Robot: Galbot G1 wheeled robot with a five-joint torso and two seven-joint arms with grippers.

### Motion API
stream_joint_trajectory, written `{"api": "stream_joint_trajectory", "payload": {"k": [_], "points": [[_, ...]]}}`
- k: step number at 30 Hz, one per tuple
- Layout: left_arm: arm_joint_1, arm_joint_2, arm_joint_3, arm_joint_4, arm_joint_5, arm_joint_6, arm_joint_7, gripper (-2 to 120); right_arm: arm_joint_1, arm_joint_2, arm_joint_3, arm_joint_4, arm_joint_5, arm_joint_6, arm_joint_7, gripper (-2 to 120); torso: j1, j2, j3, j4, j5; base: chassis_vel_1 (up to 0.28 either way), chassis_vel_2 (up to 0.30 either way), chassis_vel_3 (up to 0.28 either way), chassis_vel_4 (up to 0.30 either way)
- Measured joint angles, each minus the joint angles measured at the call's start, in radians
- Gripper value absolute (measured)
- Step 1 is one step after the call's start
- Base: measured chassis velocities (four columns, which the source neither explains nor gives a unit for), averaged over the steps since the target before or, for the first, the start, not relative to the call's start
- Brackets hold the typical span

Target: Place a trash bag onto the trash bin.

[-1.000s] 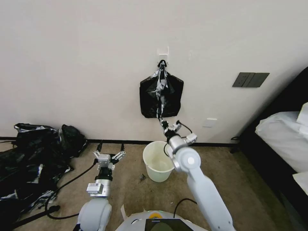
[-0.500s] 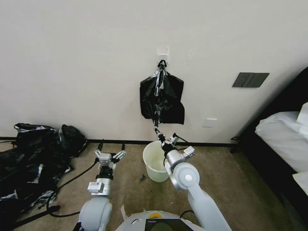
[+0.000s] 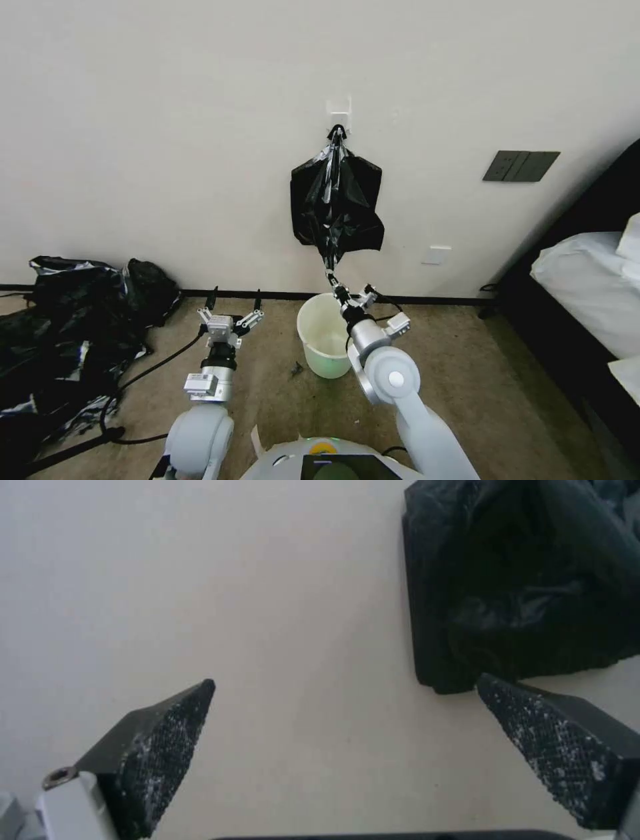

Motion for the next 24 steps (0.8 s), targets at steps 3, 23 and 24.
{"api": "stream_joint_trajectory", "payload": {"k": [3,23,24], "points": [[-0.003,-0.001,0.004,-0.001,-0.001,0.004,0.001,100,-0.009,0.002,-0.001,0.005,-0.002,0.0,-0.001,0,0.0,0.0,0.0,0.0002,0.0,0.0,0.0,0.0,0.0],[-0.36,0.279,0.059,0.041,-0.237,0.169,0.005,100,0.157,-0.017,-0.039,-0.045,-0.047,-0.011,-0.013,0,0.0,0.0,0.0,0.0,-0.0001,0.0,0.0,0.0,0.0],[-0.36,0.279,0.059,0.041,-0.237,0.169,0.005,100,0.157,-0.017,-0.039,-0.045,-0.047,-0.011,-0.013,0,0.0,0.0,0.0,0.0,-0.0001,0.0,0.0,0.0,0.0]]}}
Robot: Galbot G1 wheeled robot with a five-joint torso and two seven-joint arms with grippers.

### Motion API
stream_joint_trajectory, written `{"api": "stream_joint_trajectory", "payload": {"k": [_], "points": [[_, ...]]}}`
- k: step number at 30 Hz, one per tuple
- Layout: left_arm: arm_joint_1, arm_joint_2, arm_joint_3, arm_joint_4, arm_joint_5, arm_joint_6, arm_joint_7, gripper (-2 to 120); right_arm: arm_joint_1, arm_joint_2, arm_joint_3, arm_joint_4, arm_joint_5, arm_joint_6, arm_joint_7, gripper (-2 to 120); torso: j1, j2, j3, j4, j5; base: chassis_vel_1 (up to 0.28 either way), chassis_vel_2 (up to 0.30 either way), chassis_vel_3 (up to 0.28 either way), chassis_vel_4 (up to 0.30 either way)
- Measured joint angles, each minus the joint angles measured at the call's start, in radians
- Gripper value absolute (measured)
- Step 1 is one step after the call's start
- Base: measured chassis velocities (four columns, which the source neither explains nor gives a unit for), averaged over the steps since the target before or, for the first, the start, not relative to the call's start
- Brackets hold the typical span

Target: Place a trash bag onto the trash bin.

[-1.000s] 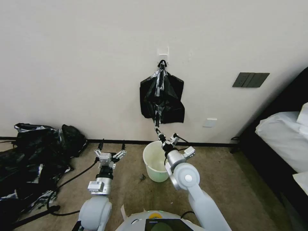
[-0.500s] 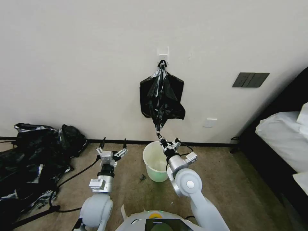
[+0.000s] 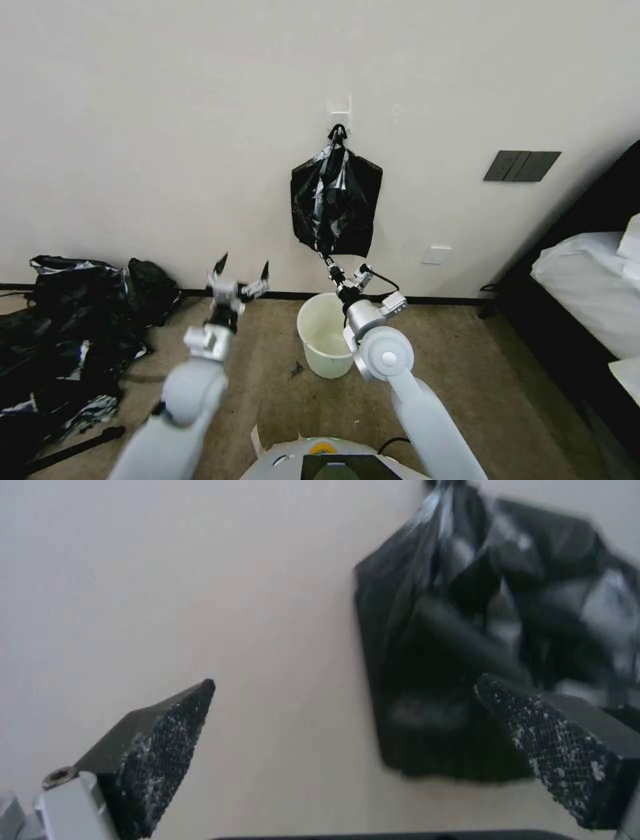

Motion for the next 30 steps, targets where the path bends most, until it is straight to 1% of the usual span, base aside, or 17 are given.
{"api": "stream_joint_trajectory", "payload": {"k": [2,3,4,5,7,9,10,13,14,16,18,19,23,24,27,28,30], "points": [[-0.085,0.05,0.037,0.026,-0.049,0.035,-0.002,100,-0.003,0.003,-0.001,-0.004,-0.01,-0.001,0.0,0,0.0,0.0,0.0,0.0,0.0001,0.0,0.0,0.0,0.0],[-0.149,0.074,0.073,0.053,-0.07,0.052,-0.003,100,-0.005,0.004,-0.001,-0.006,-0.014,-0.001,0.0,0,0.0,0.0,0.0,0.0001,0.0,0.0,0.0,0.0,0.0],[-0.181,0.084,0.094,0.066,-0.077,0.059,-0.004,100,-0.005,0.005,-0.001,-0.008,-0.016,-0.002,0.0,0,0.0,0.0,0.0,0.0003,-0.0001,0.0,0.0,0.0,0.0],[-0.181,0.084,0.094,0.066,-0.077,0.059,-0.004,100,-0.005,0.005,-0.001,-0.008,-0.016,-0.002,0.0,0,0.0,0.0,0.0,0.0003,-0.0001,0.0,0.0,0.0,0.0],[-0.292,0.108,0.163,0.111,-0.089,0.085,-0.003,100,-0.006,0.008,-0.001,-0.01,-0.02,-0.003,-0.001,0,0.0,0.0,0.0,0.0002,0.0001,0.0,0.0,0.0,0.0],[-0.392,0.115,0.241,0.155,-0.091,0.103,-0.001,100,-0.006,0.011,-0.002,-0.013,-0.025,-0.004,-0.001,0,0.0,0.0,0.0,-0.0001,0.0,0.0,0.0,0.0,0.0],[-0.392,0.115,0.241,0.155,-0.091,0.103,-0.001,100,-0.006,0.011,-0.002,-0.013,-0.025,-0.004,-0.001,0,0.0,0.0,0.0,-0.0001,0.0,0.0,0.0,0.0,0.0],[-0.488,0.115,0.338,0.2,-0.095,0.13,0.011,100,-0.003,0.014,-0.005,-0.015,-0.031,-0.006,-0.003,0,0.0,0.0,0.0,0.0001,0.0002,0.0,0.0,0.0,0.0],[-0.488,0.115,0.338,0.2,-0.095,0.13,0.011,100,-0.003,0.014,-0.005,-0.015,-0.031,-0.006,-0.003,0,0.0,0.0,0.0,0.0001,0.0002,0.0,0.0,0.0,0.0],[-0.536,0.107,0.384,0.232,-0.096,0.153,0.021,100,-0.002,0.013,-0.006,-0.015,-0.033,-0.006,-0.003,0,0.0,0.0,0.0,0.0003,0.0002,0.0,0.0,0.0,0.0],[-0.572,0.095,0.414,0.266,-0.084,0.173,0.025,100,-0.005,0.011,-0.005,-0.01,-0.035,-0.006,-0.003,0,0.0,0.0,0.0,0.0002,0.0002,0.0,0.0,0.0,0.0],[-0.572,0.095,0.414,0.266,-0.084,0.173,0.025,100,-0.005,0.011,-0.005,-0.01,-0.035,-0.006,-0.003,0,0.0,0.0,0.0,0.0002,0.0002,0.0,0.0,0.0,0.0],[-0.645,0.078,0.461,0.329,-0.061,0.191,0.033,100,-0.014,0.006,-0.001,0.0,-0.041,-0.006,-0.003,0,0.0,0.0,0.0,0.0003,0.0001,0.0,0.0,0.0,0.0],[-0.645,0.078,0.461,0.329,-0.061,0.191,0.033,100,-0.014,0.006,-0.001,0.0,-0.041,-0.006,-0.003,0,0.0,0.0,0.0,0.0003,0.0001,0.0,0.0,0.0,0.0],[-0.706,0.07,0.484,0.365,-0.058,0.208,0.04,100,-0.018,0.007,0.006,0.003,-0.043,-0.006,-0.003,0,0.0,0.0,0.0,0.0002,0.0003,0.0,0.0,0.0,0.0],[-0.706,0.07,0.484,0.365,-0.058,0.208,0.04,100,-0.018,0.007,0.006,0.003,-0.043,-0.006,-0.003,0,0.0,0.0,0.0,0.0002,0.0003,0.0,0.0,0.0,0.0],[-0.743,0.067,0.5,0.389,-0.056,0.231,0.042,100,-0.019,0.008,0.007,0.003,-0.043,-0.006,-0.003,0,0.0,0.0,0.0,0.0002,0.0003,0.0,0.0,0.0,0.0]]}}
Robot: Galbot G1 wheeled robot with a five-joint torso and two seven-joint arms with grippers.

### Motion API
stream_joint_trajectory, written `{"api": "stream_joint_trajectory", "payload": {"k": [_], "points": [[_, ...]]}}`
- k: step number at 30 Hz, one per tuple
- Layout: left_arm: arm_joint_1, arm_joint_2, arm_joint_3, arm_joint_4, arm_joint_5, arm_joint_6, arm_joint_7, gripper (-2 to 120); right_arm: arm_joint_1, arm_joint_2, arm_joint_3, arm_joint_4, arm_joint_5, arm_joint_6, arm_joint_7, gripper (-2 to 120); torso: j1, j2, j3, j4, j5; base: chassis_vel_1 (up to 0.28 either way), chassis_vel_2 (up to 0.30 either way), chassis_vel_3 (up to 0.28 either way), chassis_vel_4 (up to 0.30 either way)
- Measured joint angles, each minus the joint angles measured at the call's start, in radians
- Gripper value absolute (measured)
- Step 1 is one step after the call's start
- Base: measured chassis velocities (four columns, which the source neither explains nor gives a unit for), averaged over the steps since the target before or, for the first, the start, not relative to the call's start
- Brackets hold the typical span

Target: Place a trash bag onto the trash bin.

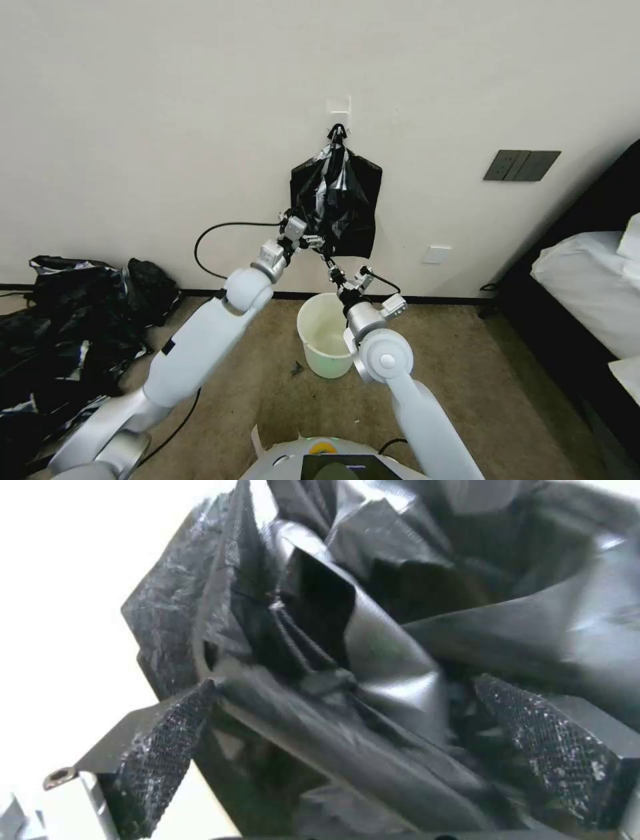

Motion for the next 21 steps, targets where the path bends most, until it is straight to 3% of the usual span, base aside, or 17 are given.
{"api": "stream_joint_trajectory", "payload": {"k": [15,21], "points": [[-0.1,-0.036,0.053,0.086,0.036,0.083,0.016,100,0.001,0.014,-0.001,-0.007,-0.005,0.0,-0.002,0,0.0,0.0,0.0,0.0,-0.0002,0.0,0.0,0.0,0.0],[-0.093,-0.036,0.053,0.087,0.045,0.082,0.007,80,0.003,0.014,0.0,-0.009,-0.008,0.0,-0.003,0,0.0,0.0,0.0,0.0,-0.0002,0.0,0.0,0.0,0.0]]}}
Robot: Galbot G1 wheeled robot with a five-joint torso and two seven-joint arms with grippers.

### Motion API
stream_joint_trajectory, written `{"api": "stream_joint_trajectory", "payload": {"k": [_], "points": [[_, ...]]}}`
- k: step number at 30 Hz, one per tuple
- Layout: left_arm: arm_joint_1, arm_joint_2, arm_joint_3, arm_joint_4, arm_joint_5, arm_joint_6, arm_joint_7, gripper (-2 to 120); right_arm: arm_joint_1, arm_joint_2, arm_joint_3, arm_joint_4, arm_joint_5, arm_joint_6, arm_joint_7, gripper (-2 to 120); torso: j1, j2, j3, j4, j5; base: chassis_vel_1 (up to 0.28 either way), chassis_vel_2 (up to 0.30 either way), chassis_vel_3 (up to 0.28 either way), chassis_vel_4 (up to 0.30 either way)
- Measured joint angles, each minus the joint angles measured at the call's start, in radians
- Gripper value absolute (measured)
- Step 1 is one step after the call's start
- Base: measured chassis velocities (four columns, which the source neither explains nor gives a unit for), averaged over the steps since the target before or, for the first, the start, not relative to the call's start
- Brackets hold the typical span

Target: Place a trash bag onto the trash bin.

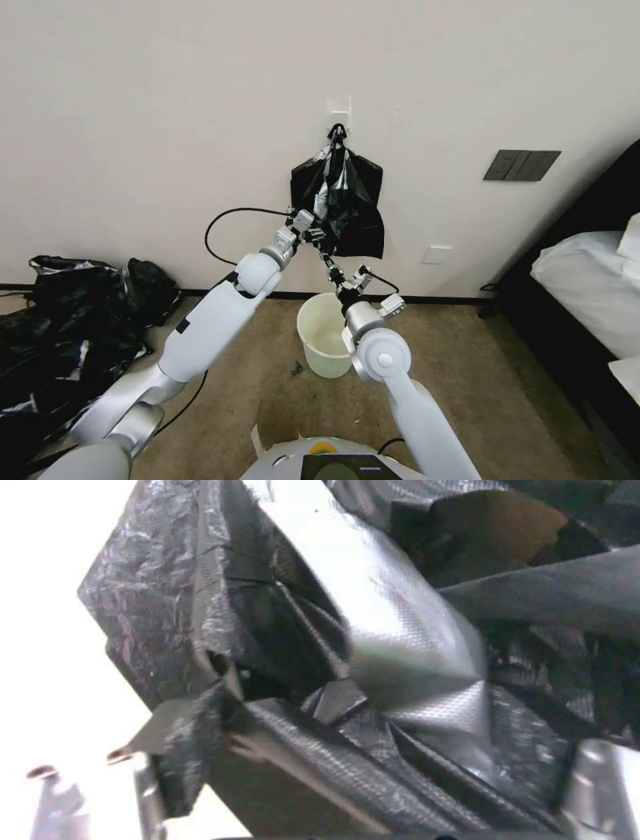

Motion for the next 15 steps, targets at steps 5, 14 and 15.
{"api": "stream_joint_trajectory", "payload": {"k": [5,14,15], "points": [[0.009,0.006,-0.008,-0.004,-0.004,-0.005,-0.014,62,-0.007,-0.002,0.001,-0.001,-0.012,-0.001,-0.007,0,0.0,0.0,0.0,0.0,0.0,0.0,0.0,0.0,0.0],[0.038,0.022,-0.039,-0.066,-0.035,-0.01,-0.041,28,-0.035,-0.017,0.016,-0.006,-0.083,-0.004,-0.042,0,0.0,0.0,0.0,0.0,0.0,0.0,0.0,0.0,0.0],[0.044,0.027,-0.045,-0.083,-0.043,-0.01,-0.048,23,-0.04,-0.021,0.021,-0.006,-0.096,-0.005,-0.048,0,0.0,0.0,0.0,0.0,0.0,0.0,0.0,0.0,0.0]]}}
